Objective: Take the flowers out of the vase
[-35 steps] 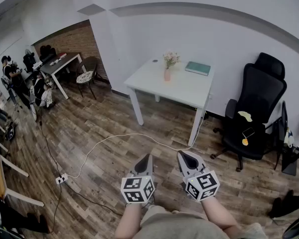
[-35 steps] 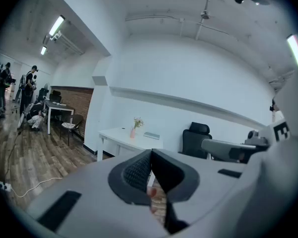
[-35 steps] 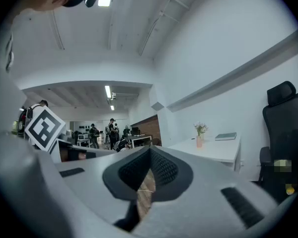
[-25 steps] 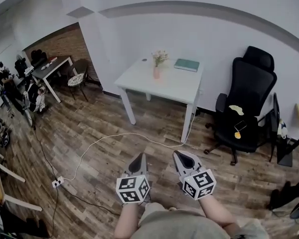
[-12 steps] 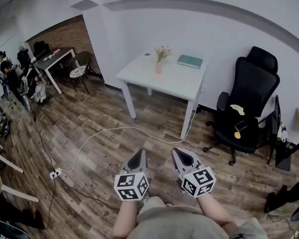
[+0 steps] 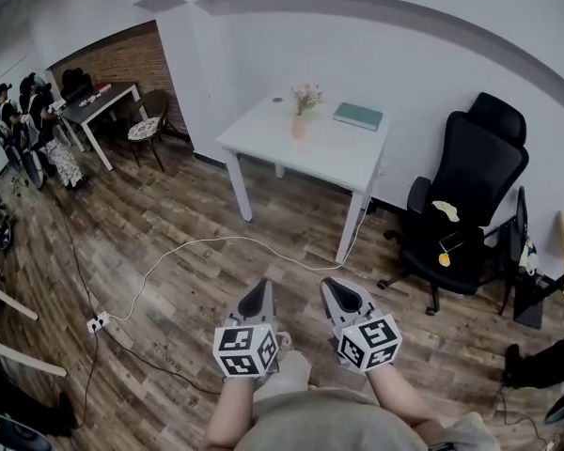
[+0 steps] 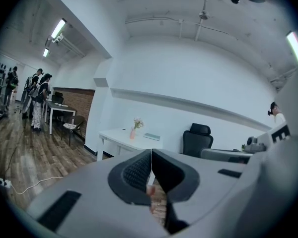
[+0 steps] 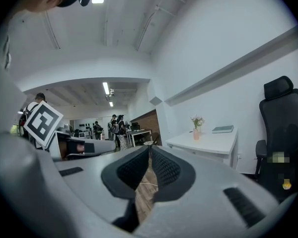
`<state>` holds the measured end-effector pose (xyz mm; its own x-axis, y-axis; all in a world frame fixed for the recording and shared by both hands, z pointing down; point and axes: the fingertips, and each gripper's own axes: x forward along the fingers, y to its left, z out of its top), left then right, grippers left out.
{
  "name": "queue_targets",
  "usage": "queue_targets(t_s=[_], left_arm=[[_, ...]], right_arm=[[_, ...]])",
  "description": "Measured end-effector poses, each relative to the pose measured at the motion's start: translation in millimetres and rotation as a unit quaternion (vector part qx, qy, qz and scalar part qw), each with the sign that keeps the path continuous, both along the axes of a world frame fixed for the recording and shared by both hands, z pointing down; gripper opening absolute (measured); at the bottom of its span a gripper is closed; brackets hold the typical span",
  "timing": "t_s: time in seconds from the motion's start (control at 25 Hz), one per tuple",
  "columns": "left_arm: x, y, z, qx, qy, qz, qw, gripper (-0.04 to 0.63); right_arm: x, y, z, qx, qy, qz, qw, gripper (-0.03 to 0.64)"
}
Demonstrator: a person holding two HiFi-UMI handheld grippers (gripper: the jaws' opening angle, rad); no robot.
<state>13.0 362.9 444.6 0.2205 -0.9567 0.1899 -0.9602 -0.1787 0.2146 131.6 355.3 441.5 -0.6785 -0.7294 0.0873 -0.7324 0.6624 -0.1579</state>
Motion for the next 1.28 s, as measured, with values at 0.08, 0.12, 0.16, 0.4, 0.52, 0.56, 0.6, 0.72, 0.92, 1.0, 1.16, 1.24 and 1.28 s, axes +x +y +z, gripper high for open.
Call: queue_targets(t_s=[0.08, 0.12, 0.16, 0.4, 0.52, 0.56, 0.6, 0.72, 0.92, 1.0, 1.16, 1.24, 1.28], left_arm=[[-4.2, -9.3, 0.7, 0.001, 0.003, -0.001, 1.0, 0.008], [-6.6, -13.5, 1.7, 0.001, 0.003, -0.002, 1.0, 0.008], [-9.0, -17.6, 2.9, 0.001, 0.003, -0.003, 1.0, 0.008], [-26.1, -60.5, 7.8, -0.002, 0.004, -0.004, 1.0, 0.008], [-37.3, -91.4, 13.5, -0.003, 0.005, -0.001, 1.0, 0.008], [-40.9, -101.3, 16.2, -0.005, 0.005, 0.0, 1.0, 0.008], [-44.3, -111.9, 18.8, -0.007, 0.005, 0.001, 1.0, 0.008], [-51.2, -148.6, 22.3, -0.011, 0.005, 0.006, 0.9999, 0.008], [-61.2, -209.1, 18.9, -0.009, 0.0, 0.024, 0.9997, 0.008], [-64.9, -230.8, 19.3, -0.011, 0.001, 0.031, 0.9995, 0.008], [-73.3, -271.0, 20.4, -0.016, -0.001, 0.044, 0.9989, 0.008], [-75.4, -290.0, 19.9, -0.017, -0.002, 0.053, 0.9985, 0.008], [-76.5, -298.2, 19.9, -0.017, -0.002, 0.056, 0.9983, 0.008]], right_arm=[[-4.0, -9.7, 2.2, -0.002, 0.0, -0.001, 1.0, 0.026], [-6.1, -14.3, 3.5, -0.004, -0.001, -0.002, 1.0, 0.029], [-8.4, -18.7, 4.7, -0.007, -0.003, -0.003, 1.0, 0.035], [-22.0, -64.2, 4.3, -0.01, -0.014, 0.0, 1.0, 0.076], [-31.2, -95.0, 4.5, -0.007, -0.014, 0.004, 1.0, 0.091], [-34.0, -104.4, 5.7, -0.005, -0.013, 0.006, 1.0, 0.094], [-36.8, -113.9, 6.4, -0.003, -0.012, 0.007, 1.0, 0.101], [-42.6, -147.0, 4.9, -0.004, -0.01, 0.011, 1.0, 0.118], [-54.1, -207.7, -6.6, 0.004, -0.012, 0.027, 1.0, 0.14], [-60.2, -228.3, -9.1, 0.004, -0.011, 0.029, 1.0, 0.155], [-72.5, -266.2, -4.9, -0.001, -0.016, 0.034, 0.999, 0.17], [-76.8, -284.2, -3.6, -0.004, -0.018, 0.039, 0.999, 0.175], [-78.9, -292.1, -3.2, -0.005, -0.017, 0.041, 0.999, 0.178]])
